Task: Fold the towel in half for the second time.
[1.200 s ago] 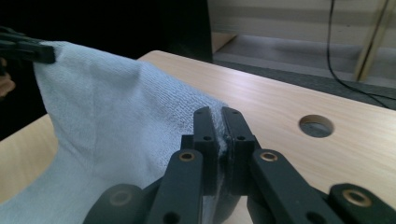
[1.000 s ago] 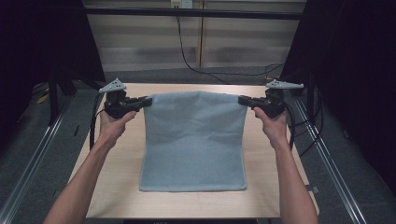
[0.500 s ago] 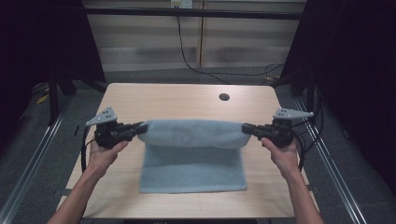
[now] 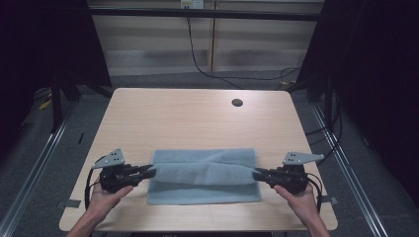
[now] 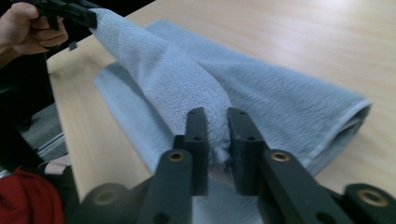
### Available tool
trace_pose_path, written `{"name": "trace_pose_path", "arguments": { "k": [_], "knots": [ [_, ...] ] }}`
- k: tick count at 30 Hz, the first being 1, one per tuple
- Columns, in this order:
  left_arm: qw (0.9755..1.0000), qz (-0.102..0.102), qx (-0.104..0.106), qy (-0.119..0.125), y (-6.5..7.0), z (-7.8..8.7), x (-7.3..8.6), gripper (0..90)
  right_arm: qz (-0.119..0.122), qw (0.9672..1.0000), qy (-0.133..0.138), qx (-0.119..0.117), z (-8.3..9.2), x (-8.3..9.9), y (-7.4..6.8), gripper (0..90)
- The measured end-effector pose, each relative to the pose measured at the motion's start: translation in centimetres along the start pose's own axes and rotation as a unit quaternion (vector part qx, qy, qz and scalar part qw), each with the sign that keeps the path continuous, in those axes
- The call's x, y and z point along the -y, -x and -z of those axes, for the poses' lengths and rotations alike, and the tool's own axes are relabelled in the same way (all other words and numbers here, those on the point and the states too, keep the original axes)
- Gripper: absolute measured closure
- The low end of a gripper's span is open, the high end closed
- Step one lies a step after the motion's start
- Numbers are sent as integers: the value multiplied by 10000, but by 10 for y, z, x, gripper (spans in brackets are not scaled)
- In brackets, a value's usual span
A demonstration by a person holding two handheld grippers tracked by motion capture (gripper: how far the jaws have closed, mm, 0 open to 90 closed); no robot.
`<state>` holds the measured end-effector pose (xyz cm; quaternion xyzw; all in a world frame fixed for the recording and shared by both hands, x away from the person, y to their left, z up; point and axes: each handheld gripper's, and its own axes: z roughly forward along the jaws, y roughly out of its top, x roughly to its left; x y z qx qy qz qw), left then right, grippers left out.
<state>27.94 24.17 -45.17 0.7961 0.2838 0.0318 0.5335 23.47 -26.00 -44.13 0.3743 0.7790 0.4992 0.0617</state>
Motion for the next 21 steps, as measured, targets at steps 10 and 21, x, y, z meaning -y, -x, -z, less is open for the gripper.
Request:
{"name": "trace_pose_path", "arguments": {
  "k": [10, 21],
  "knots": [
    [9977, 229, -475, 424, -8, 17, 5, 486, -271, 9977, 588, 222, 19, 13, 4, 660],
    [9893, 528, -1358, 48, -30, 16, 19, 292, -532, 9894, 608, 1206, 22, 28, 25, 438]
  ]
}}
